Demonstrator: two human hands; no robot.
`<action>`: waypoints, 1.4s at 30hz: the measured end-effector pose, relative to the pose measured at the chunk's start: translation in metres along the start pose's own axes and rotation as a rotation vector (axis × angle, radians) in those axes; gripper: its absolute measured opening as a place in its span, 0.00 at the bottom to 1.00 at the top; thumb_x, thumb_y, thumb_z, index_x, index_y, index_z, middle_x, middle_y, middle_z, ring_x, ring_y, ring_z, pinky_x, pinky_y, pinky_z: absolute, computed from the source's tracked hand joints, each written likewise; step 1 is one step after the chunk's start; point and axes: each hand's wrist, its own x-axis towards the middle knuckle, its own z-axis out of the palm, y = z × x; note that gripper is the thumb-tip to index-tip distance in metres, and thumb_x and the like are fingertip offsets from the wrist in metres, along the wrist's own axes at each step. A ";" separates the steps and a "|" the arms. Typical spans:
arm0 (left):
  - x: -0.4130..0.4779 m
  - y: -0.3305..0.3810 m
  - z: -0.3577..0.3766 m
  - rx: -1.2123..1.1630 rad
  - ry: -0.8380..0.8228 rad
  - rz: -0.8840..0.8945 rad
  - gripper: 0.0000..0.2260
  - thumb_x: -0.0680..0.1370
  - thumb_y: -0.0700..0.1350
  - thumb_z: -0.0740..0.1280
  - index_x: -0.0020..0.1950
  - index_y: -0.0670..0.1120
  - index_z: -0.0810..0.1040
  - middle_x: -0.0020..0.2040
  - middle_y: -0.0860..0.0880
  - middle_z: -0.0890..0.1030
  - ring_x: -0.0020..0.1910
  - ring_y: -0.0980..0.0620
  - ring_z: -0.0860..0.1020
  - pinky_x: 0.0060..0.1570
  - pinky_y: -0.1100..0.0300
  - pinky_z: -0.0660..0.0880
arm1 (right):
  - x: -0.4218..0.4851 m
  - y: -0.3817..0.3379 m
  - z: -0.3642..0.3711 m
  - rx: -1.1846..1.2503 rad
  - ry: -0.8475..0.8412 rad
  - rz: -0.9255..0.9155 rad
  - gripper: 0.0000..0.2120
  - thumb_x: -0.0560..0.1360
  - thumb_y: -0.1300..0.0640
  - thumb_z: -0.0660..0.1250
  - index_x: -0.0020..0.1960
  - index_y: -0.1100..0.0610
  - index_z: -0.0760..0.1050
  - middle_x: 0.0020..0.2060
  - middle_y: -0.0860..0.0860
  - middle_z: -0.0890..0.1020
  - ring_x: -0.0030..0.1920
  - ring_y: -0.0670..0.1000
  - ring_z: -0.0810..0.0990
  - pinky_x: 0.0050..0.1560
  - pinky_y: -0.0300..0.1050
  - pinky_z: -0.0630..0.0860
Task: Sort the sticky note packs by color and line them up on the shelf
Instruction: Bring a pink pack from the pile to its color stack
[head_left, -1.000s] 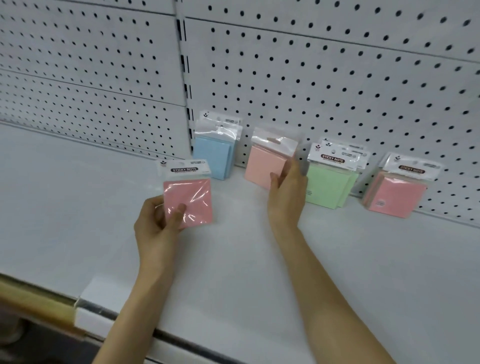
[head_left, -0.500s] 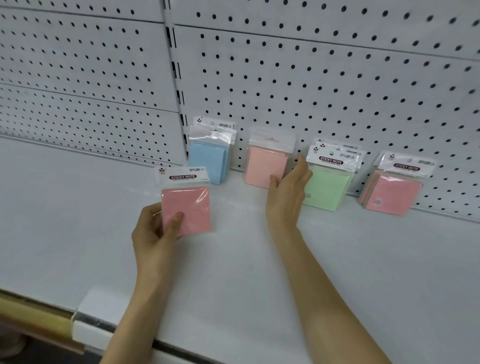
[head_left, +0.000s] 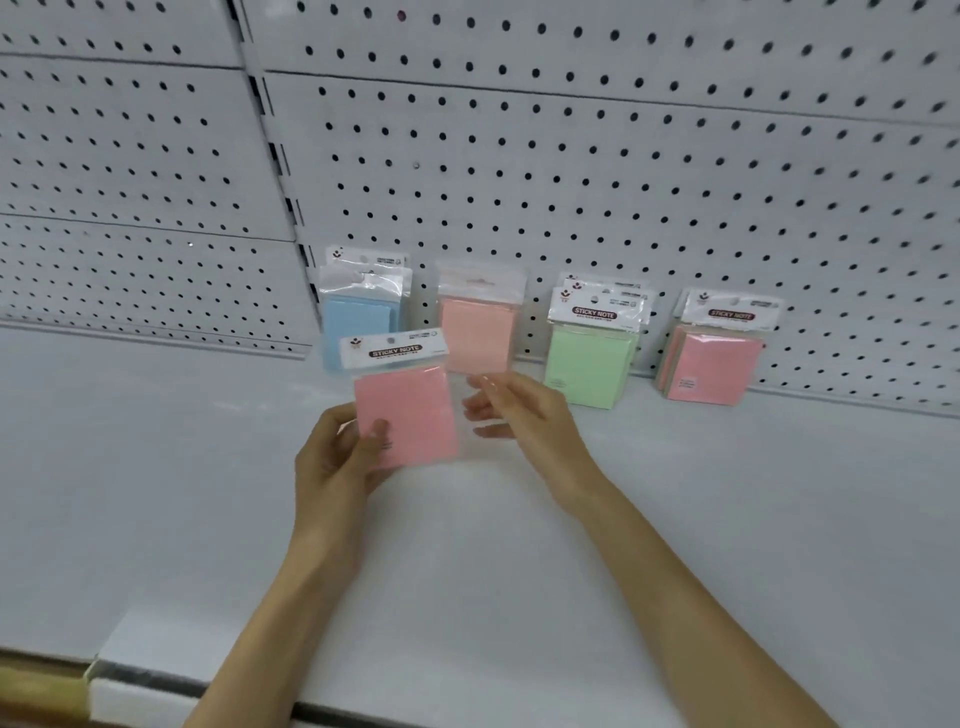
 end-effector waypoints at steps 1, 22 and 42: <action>-0.002 -0.002 0.015 -0.007 -0.053 -0.013 0.05 0.77 0.35 0.64 0.49 0.43 0.76 0.37 0.51 0.83 0.40 0.54 0.80 0.44 0.61 0.80 | -0.008 0.000 -0.008 -0.009 -0.018 0.018 0.04 0.76 0.60 0.66 0.48 0.56 0.79 0.40 0.51 0.82 0.39 0.46 0.81 0.42 0.37 0.79; 0.026 -0.063 0.154 1.177 -0.483 0.762 0.20 0.77 0.54 0.57 0.60 0.44 0.78 0.57 0.44 0.77 0.55 0.41 0.75 0.54 0.50 0.72 | -0.053 0.010 -0.232 -0.478 0.631 -0.032 0.05 0.72 0.58 0.71 0.46 0.49 0.77 0.39 0.48 0.81 0.40 0.50 0.78 0.45 0.44 0.76; 0.003 -0.044 0.174 1.326 -0.547 0.835 0.24 0.78 0.58 0.54 0.65 0.44 0.75 0.62 0.42 0.75 0.60 0.41 0.72 0.57 0.48 0.67 | -0.043 -0.004 -0.271 -0.870 0.545 -0.157 0.22 0.74 0.46 0.68 0.63 0.54 0.68 0.55 0.50 0.73 0.56 0.50 0.73 0.57 0.46 0.72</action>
